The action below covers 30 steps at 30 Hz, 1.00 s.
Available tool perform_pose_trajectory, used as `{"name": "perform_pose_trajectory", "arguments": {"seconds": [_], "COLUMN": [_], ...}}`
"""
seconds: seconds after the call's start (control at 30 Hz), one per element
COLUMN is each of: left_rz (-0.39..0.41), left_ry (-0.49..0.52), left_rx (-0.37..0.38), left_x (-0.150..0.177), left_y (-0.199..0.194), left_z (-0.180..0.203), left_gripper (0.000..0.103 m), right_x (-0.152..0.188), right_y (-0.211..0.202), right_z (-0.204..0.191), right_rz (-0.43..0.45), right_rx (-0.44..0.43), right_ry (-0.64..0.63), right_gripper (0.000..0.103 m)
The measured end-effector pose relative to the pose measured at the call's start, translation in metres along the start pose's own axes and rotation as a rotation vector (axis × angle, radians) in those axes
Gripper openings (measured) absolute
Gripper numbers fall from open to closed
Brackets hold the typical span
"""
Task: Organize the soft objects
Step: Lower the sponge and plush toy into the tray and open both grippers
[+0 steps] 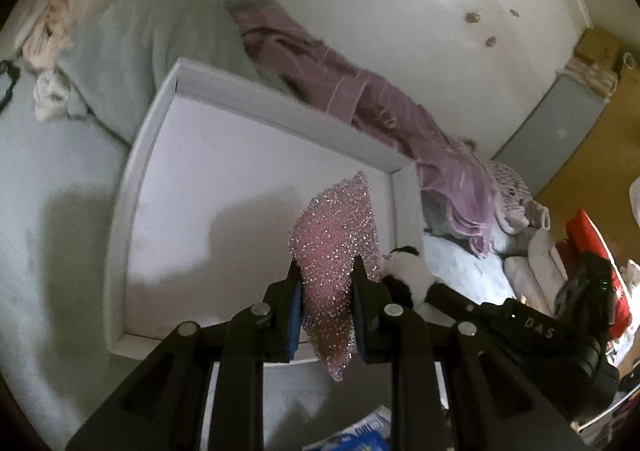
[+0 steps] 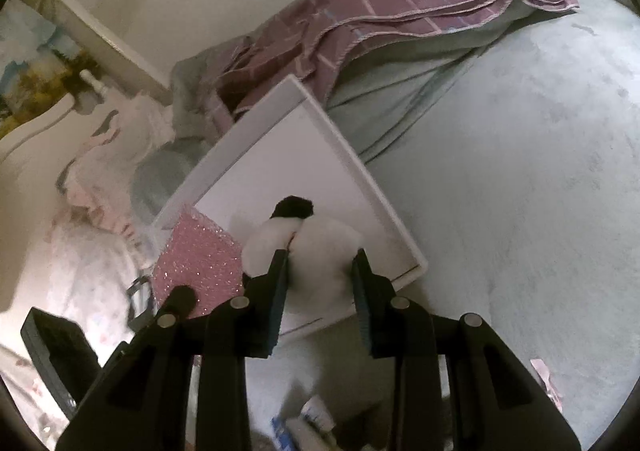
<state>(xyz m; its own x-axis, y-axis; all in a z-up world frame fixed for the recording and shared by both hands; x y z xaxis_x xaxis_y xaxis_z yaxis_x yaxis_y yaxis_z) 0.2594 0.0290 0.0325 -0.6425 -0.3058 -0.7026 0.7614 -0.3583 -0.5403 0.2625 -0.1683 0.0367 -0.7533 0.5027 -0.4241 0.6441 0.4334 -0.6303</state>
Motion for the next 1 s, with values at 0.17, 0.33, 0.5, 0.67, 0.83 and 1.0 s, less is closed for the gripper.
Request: {"name": "perform_pose_trajectory", "arguments": {"seconds": [0.17,0.33,0.5,0.67,0.83,1.0], "left_rz": [-0.075,-0.14,-0.114,-0.049,-0.059,-0.113], "left_ry": [-0.045,-0.052,-0.034,-0.081,-0.073,0.033], "left_rx": [-0.041,-0.088,-0.12,-0.153,-0.145,-0.208], "left_x": [0.017,0.027,0.025,0.011,0.004,0.0], "left_y": [0.031,0.046,0.048,0.035,0.026,0.019], "left_z": [-0.006,-0.008,-0.008,-0.026,-0.035,-0.026], "left_gripper": [0.02,0.021,0.035,0.044,0.067,0.052], "right_x": [-0.005,0.003,0.003,0.0,-0.007,-0.003], "right_y": [0.012,0.032,0.033,0.02,0.008,0.009], "right_z": [0.02,0.028,0.024,0.02,0.016,0.006], "right_rz": [0.026,-0.031,-0.031,0.003,0.034,0.006], "right_rx": [0.063,0.105,0.082,0.106,0.171,0.139], "right_ry": [0.089,0.11,0.102,0.039,-0.02,-0.077], "right_gripper": [0.033,0.034,0.04,0.047,0.048,0.04]}}
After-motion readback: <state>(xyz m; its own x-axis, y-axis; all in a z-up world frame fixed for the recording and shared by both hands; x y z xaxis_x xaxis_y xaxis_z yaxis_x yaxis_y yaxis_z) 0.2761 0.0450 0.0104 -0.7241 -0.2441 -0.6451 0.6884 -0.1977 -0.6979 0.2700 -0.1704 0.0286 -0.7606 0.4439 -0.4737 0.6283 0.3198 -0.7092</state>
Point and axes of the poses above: each gripper's, at about its wrist camera, not at the fingertips, and y roughly the way its jaws point, z to its right, x to its underside, the point moved 6 cm from there along y, roughly the way its jaws point, and after that the axes turned 8 degrees about y, right-handed, at the moved point
